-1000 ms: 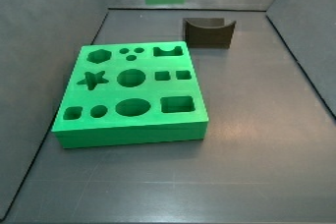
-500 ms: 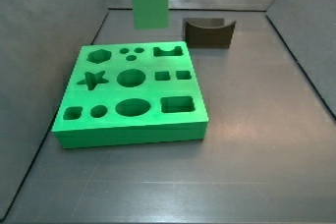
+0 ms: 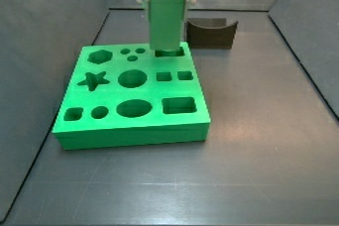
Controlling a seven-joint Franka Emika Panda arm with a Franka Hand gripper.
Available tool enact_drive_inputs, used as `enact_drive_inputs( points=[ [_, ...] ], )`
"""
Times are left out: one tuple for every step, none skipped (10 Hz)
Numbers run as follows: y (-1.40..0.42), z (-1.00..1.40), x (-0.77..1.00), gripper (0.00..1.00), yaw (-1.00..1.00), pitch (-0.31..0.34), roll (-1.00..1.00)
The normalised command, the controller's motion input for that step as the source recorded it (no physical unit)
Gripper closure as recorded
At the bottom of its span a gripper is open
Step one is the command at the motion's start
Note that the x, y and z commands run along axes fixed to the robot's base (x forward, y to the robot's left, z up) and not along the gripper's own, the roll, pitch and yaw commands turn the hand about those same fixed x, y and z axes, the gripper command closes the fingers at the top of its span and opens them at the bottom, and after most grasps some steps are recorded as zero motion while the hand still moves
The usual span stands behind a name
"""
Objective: Insert the arch object.
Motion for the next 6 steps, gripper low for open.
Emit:
enact_drive_inputs(
  points=[
    [0.09, -0.51, 0.24, 1.0, 0.0, 0.083, -0.07],
    [0.05, -0.61, 0.47, 1.0, 0.0, 0.169, -0.11],
    [0.16, -0.79, 0.37, 1.0, 0.0, 0.18, -0.05],
    [0.23, -0.91, 0.11, 1.0, 0.0, 0.067, -0.08],
    [0.27, -1.0, 0.0, 1.0, 0.0, 0.0, -0.04],
    [0.18, -0.92, 0.0, 1.0, -0.12, 0.0, -0.13]
  ],
)
